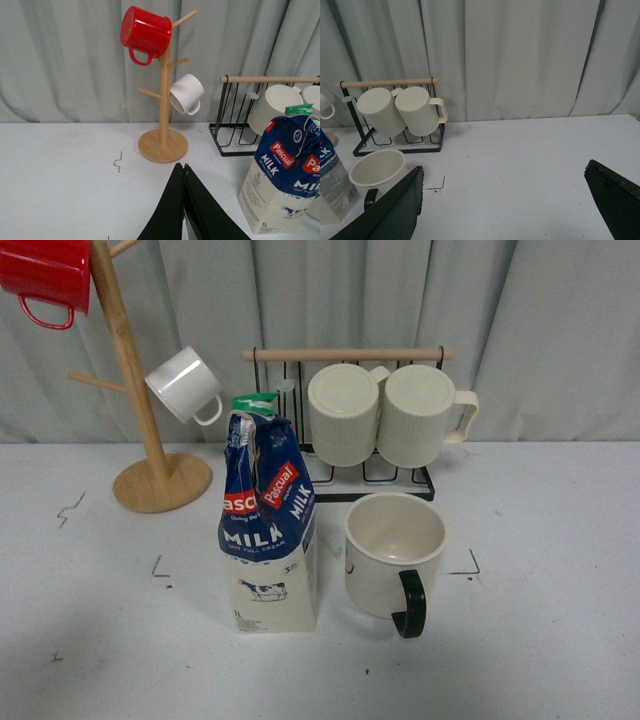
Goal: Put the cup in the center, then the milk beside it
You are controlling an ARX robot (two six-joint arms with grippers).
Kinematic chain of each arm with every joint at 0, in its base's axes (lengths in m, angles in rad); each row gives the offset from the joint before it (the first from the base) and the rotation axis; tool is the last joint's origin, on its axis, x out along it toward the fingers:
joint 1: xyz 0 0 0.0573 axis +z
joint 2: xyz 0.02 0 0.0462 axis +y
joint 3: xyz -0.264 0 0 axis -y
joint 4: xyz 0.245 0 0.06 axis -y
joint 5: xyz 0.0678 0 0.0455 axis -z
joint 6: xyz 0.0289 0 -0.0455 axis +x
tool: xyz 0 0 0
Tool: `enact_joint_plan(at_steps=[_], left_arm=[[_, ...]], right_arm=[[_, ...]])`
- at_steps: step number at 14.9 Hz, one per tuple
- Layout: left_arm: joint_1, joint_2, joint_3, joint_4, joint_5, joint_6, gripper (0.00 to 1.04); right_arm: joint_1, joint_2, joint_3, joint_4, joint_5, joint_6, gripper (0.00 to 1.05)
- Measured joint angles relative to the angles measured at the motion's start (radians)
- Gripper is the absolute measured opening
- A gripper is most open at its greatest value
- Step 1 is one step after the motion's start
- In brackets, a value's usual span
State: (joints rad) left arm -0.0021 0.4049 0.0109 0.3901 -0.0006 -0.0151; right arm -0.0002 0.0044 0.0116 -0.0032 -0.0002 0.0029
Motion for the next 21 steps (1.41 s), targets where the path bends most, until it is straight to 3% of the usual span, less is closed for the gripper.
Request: enact_joint_plan(at_steps=[10,12,14,15,19,21], left_arm=[[0.000,-0.228,0.000,-0.211,0.000,0.000,0.02],[0.000,-0.399,0.001,-0.386,0.001,0.000,0.02],[0.001,-0.397,0.000,-0.398,0.000,0.001,0.02],[0.001,-0.397,0.000,-0.395,0.001,0.000,0.07],[0.001,-0.397,0.000,-0.394,0.000,0.000,0.63],[0.001,-0.397,0.000,-0.394,0.000,0.000,0.81]], right_arm=[[0.000,0.000,0.000,0.000,0.000,0.000,0.98],[0.000,0.000,0.000,0.000,0.000,0.000,0.98],[0.000,0.000,0.000,0.000,0.000,0.000,0.98],[0.000,0.000,0.000,0.000,0.000,0.000,0.98],[0.000,0.000,0.000,0.000,0.000,0.000,0.98],[0.000,0.000,0.000,0.000,0.000,0.000,0.98]])
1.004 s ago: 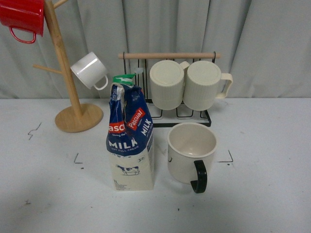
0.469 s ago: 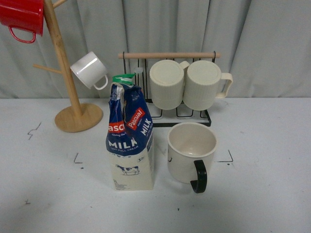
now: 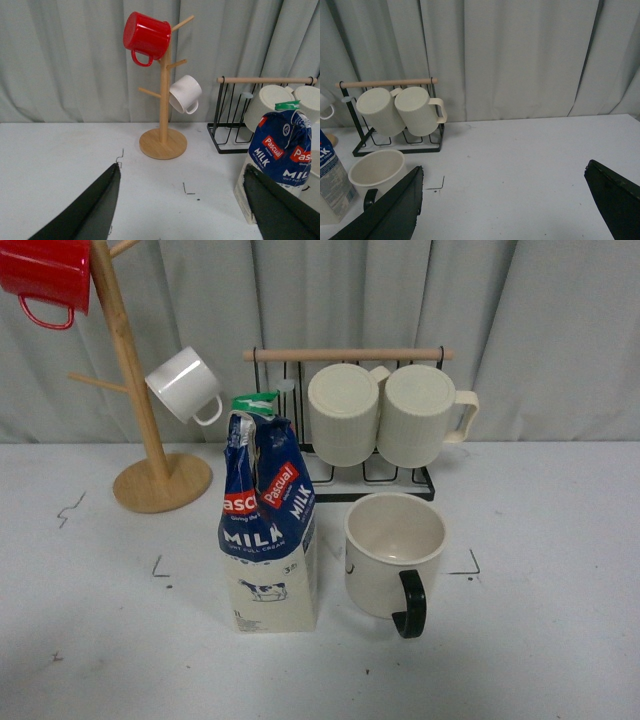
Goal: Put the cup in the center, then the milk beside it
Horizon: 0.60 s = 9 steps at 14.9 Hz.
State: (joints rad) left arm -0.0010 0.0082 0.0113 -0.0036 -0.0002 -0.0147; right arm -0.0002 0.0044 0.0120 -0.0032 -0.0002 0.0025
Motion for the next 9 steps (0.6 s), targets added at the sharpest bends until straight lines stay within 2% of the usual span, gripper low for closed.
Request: enact_joint_plan(at_steps=[2,9], left_arm=[[0.000,0.000,0.000,0.000,0.000,0.000,0.99],[0.000,0.000,0.000,0.000,0.000,0.001,0.98]], right_arm=[[0.000,0.000,0.000,0.000,0.000,0.000,0.98],[0.000,0.000,0.000,0.000,0.000,0.000,0.98]])
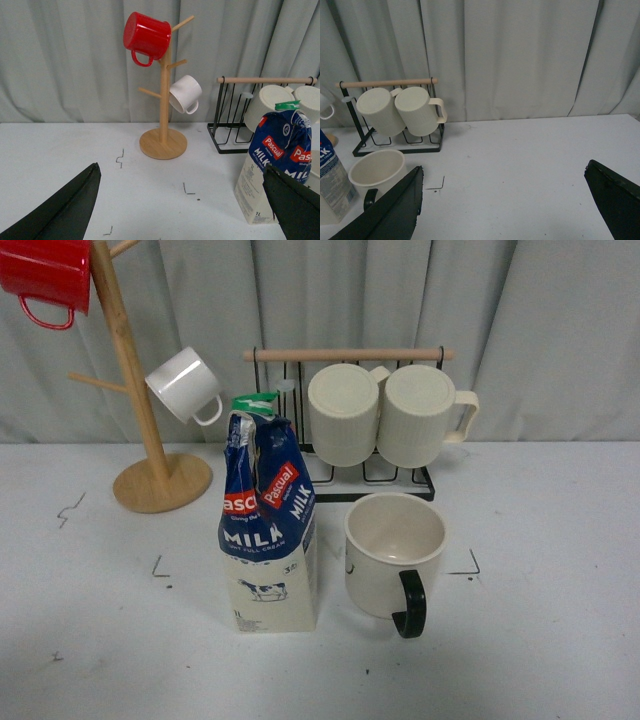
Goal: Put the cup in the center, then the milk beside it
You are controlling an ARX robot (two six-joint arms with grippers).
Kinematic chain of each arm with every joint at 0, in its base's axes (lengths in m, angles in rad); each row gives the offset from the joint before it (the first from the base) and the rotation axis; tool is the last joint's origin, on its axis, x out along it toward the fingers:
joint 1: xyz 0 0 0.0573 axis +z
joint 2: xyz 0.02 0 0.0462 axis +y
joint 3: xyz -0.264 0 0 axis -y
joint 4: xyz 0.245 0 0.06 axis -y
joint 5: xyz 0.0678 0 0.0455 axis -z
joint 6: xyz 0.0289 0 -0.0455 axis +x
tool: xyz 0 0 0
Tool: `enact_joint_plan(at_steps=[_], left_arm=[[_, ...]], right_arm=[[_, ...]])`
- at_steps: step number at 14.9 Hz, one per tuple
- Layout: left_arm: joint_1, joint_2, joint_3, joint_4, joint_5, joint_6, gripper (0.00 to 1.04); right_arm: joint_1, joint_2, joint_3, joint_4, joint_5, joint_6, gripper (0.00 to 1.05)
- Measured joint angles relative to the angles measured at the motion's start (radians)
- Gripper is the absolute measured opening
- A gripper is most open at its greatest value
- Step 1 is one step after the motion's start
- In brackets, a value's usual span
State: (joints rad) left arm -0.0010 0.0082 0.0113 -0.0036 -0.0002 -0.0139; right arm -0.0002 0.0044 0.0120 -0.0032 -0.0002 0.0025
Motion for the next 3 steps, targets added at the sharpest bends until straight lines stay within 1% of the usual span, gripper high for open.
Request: enact_joint_plan(at_steps=[3], left_arm=[[0.000,0.000,0.000,0.000,0.000,0.000,0.98]], right_arm=[[0.000,0.000,0.000,0.000,0.000,0.000,0.98]])
